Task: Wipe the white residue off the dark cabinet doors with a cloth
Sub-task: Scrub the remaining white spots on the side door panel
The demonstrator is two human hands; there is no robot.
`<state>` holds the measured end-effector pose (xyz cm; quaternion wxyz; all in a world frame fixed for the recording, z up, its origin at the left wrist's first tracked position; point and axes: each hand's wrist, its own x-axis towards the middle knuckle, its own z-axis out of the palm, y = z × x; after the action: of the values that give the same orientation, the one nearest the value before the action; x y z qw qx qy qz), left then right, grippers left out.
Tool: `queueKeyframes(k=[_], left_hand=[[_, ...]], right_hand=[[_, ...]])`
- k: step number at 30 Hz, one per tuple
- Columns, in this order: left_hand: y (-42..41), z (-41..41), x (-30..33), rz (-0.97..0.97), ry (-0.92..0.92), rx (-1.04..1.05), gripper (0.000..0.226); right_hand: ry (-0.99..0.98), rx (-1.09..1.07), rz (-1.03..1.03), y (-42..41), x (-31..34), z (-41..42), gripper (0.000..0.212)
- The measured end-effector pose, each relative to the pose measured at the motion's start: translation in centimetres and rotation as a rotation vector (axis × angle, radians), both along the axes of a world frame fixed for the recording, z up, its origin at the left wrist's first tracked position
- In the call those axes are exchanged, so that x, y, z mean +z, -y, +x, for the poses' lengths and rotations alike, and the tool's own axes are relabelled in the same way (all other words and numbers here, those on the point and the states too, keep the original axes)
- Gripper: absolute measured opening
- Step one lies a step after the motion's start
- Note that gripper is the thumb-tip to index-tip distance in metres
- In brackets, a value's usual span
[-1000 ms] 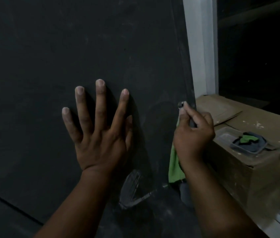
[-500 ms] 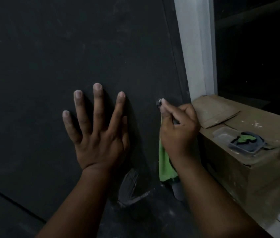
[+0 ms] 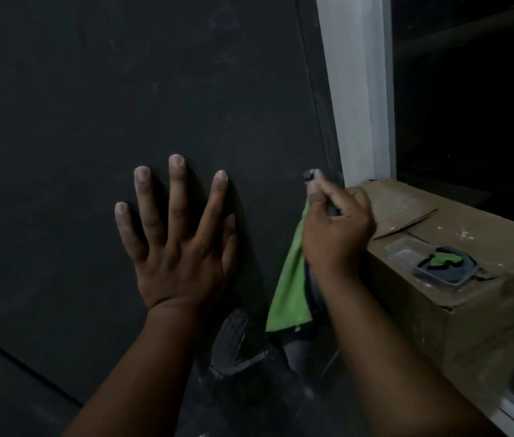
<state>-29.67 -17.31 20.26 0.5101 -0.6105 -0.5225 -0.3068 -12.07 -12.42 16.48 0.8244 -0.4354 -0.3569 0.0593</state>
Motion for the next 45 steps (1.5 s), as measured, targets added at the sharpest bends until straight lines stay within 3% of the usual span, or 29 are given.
queueKeyframes(k=[9, 17, 20, 26, 30, 37, 42, 45], left_hand=[[0.2, 1.2, 0.7, -0.005, 0.062, -0.034, 0.053], [-1.7, 4.4, 2.7, -0.074, -0.013, -0.079, 0.060], [-2.1, 4.5, 2.2, -0.049, -0.025, -0.068, 0.063], [-2.8, 4.5, 2.0, -0.005, -0.037, -0.065, 0.065], [-2.8, 4.5, 2.0, -0.009, -0.030, -0.072, 0.065], [-2.5, 4.6, 2.0, -0.033, -0.016, -0.083, 0.061], [-2.7, 4.3, 1.8, -0.020, -0.019, -0.103, 0.059], [-3.0, 4.1, 1.6, 0.005, -0.020, -0.119, 0.061]], right_hand=[[-0.254, 0.050, -0.183, 1.9, -6.7, 0.2, 0.020], [0.042, 0.006, -0.025, -1.0, 1.3, 3.4, 0.022], [0.077, -0.030, -0.001, -1.3, 0.1, 3.5, 0.023], [-0.152, 0.059, -0.169, 1.1, -7.9, 2.2, 0.025], [-0.242, 0.086, -0.205, 1.4, -6.4, 1.7, 0.022], [0.056, 0.137, -0.001, 1.4, 1.3, -0.2, 0.023], [0.335, 0.072, 0.103, 2.5, -4.4, -3.1, 0.012], [0.409, 0.092, 0.099, 2.0, -5.4, -1.5, 0.017]])
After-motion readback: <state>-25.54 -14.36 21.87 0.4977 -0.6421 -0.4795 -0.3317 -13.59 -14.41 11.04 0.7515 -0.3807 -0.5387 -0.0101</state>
